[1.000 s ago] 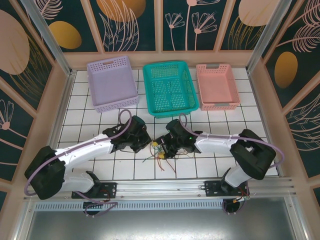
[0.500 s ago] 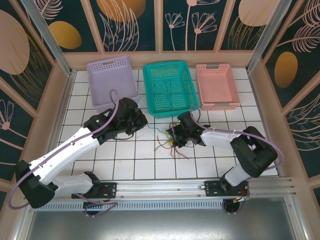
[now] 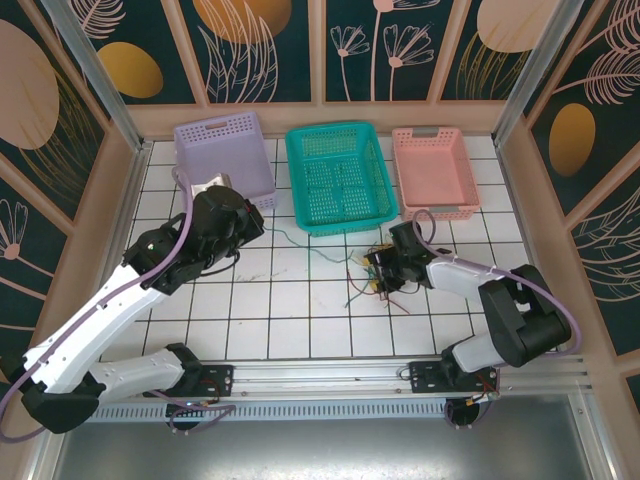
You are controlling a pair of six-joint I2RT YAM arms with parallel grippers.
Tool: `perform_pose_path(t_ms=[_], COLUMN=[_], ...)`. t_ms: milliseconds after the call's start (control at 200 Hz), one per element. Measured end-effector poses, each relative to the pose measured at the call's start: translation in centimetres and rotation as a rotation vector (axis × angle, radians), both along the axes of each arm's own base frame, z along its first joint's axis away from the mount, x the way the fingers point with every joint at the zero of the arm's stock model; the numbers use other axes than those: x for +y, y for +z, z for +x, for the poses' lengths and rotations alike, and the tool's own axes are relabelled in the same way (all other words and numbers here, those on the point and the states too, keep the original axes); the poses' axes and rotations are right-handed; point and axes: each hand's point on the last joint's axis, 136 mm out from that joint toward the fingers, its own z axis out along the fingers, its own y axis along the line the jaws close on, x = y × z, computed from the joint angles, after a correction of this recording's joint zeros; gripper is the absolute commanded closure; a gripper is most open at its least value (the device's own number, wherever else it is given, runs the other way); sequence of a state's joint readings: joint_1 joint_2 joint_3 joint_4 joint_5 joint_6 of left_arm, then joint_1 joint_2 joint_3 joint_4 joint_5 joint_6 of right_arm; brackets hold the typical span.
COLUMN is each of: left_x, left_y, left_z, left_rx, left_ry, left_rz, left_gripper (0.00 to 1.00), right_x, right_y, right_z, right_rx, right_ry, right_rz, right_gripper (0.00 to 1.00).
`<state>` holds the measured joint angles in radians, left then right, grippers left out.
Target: Untangle the cables
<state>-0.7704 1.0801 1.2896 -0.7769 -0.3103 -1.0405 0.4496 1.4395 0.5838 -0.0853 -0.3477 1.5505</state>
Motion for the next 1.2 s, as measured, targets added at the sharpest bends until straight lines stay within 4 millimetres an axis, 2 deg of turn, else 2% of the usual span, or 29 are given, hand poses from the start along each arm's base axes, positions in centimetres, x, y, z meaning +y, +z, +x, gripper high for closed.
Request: perform_pose_path(t_ms=[145,380,435,510,616,736,866,901,951,1031,1091,1196], left_x=[0.9,4.4,5.3,5.9,5.5,3.8,2.8,2.7,2.6,2.4,2.3,1.9], left_y=[1.2,6.0,7.0,8.4,9.8,9.3,8.4,8.4,8.5,8.7,8.5,7.7], left_z=[0.7,1.2,0.9,0.7,0.6,0.7,1.0,1.0,1.0,1.0,1.1,1.2], left_rx=[-0.033,-0.173,-0.208,-0.257,-0.312,-0.326,-0.313,-0.314,-0.318,-0.324,-0.327,-0.314], left_ry=[0.039,0.168,0.188,0.195,0.161,0.085,0.053,0.050,0.045,0.040,0.038,0.027], left_rz=[0.062,0.122,0.128,0.118,0.077,0.039,0.034,0.031,0.022,0.011,0.003,-0.004], left_gripper=[1.00,1.00,1.00,1.00,1.00,1.00,1.00,1.00,1.00,1.00,1.00,1.00], right_x=[-0.5,-1.9,-2.4,-3.1,-3.9,-4.0,-4.4,-4.5,-4.7,-5.0,-5.3,-5.3], right_y=[0.0,-0.1,-0.1,-0.3,-0.6,-0.6,-0.5,-0.5,-0.4,0.0,0.8,3.9], right_z=[0.1,0.7,0.9,1.2,1.3,1.2,1.3,1.4,1.4,1.3,1.3,1.9], right_rx=[-0.002,-0.005,-0.006,-0.008,-0.005,-0.010,-0.015,-0.018,-0.024,-0.048,-0.087,-0.218], right_ry=[0.011,-0.006,-0.013,-0.023,-0.027,-0.009,0.009,0.016,0.033,0.062,0.088,0.122], right_rz=[-0.016,-0.023,-0.026,-0.040,-0.059,-0.075,-0.111,-0.122,-0.140,-0.170,-0.190,-0.192], right_gripper=[0.44,0.46,0.52,0.70,0.72,0.73,0.75,0.81,1.00,1.00,1.00,1.00])
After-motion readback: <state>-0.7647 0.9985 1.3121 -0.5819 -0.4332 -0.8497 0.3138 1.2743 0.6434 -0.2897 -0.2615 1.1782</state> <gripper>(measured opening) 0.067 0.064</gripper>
